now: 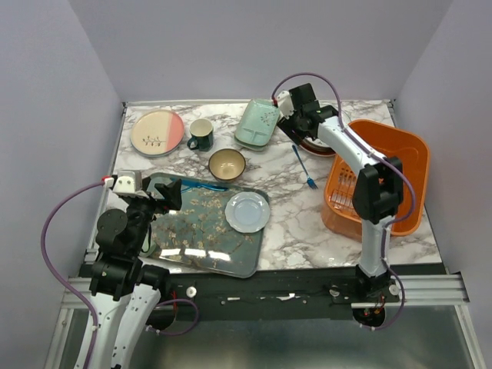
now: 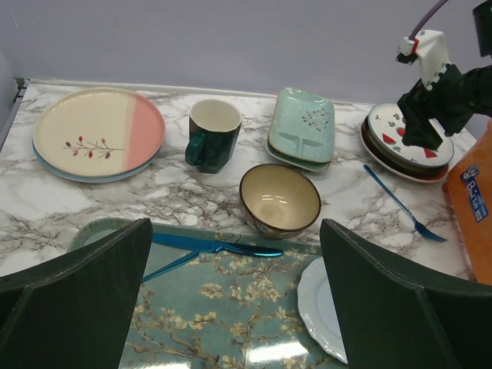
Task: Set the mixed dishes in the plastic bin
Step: Pick up the plate at the center of the board.
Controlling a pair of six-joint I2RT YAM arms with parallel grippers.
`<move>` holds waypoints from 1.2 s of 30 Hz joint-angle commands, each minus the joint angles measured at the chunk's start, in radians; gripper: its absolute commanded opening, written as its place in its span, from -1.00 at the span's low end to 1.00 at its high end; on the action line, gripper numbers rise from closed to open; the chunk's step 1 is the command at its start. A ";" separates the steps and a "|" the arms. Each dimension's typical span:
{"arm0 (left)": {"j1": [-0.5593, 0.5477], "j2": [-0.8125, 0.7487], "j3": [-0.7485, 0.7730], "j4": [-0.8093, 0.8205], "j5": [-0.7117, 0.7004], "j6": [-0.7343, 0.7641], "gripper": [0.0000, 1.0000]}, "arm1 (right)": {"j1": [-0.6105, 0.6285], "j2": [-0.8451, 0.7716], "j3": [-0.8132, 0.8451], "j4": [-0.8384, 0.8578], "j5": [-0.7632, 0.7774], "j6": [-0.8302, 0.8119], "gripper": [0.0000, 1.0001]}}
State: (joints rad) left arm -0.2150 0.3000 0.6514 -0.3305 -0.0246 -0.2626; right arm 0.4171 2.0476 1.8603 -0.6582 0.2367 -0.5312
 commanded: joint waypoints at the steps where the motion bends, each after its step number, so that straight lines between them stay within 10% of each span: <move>1: 0.009 -0.016 -0.004 0.021 0.025 0.000 0.97 | -0.026 0.132 0.178 -0.046 0.092 0.007 0.12; 36: 0.020 -0.010 -0.006 0.027 0.051 0.002 0.97 | -0.064 0.382 0.284 -0.095 0.052 0.007 -0.40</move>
State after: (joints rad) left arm -0.2039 0.2966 0.6514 -0.3222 0.0025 -0.2626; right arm 0.3538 2.3867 2.1098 -0.7315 0.2737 -0.5232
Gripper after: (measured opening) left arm 0.985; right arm 0.322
